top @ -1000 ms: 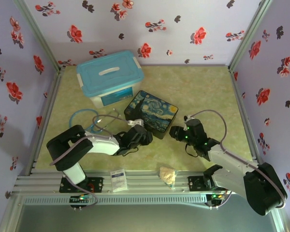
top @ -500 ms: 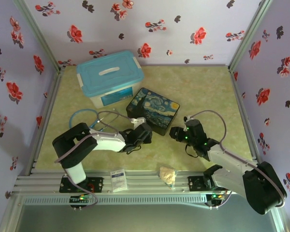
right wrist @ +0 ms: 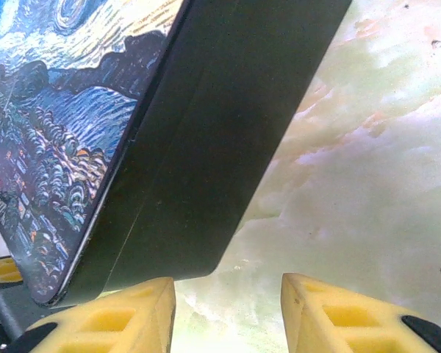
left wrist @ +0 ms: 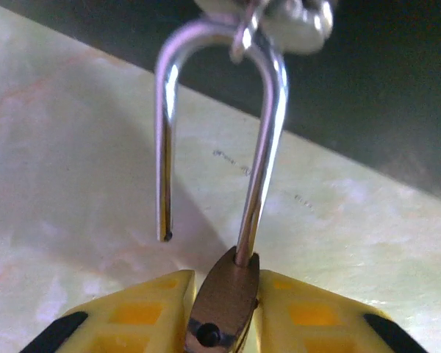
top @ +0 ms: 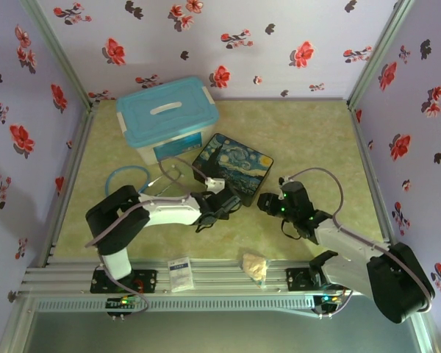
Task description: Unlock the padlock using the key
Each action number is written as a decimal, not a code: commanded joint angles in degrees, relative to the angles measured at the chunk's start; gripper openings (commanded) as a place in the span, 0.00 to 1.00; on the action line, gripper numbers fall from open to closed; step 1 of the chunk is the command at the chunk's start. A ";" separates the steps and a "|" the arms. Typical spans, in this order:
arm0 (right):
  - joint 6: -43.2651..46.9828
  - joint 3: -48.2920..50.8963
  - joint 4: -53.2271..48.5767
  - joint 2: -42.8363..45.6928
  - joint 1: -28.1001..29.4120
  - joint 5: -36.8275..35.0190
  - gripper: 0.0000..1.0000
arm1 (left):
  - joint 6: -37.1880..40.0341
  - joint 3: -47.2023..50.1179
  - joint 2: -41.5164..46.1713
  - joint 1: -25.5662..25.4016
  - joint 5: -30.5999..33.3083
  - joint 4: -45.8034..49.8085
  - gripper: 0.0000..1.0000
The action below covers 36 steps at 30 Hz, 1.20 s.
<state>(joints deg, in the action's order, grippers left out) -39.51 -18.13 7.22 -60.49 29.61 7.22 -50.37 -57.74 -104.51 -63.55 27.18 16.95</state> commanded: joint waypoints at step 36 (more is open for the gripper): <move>-4.11 -1.80 -7.26 11.47 16.29 -11.55 0.51 | 9.86 3.24 23.22 4.86 -4.29 -1.26 0.48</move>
<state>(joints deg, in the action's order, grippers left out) -41.25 -17.67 1.67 -48.42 41.25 1.41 -43.79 -55.92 -85.01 -63.22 26.87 18.15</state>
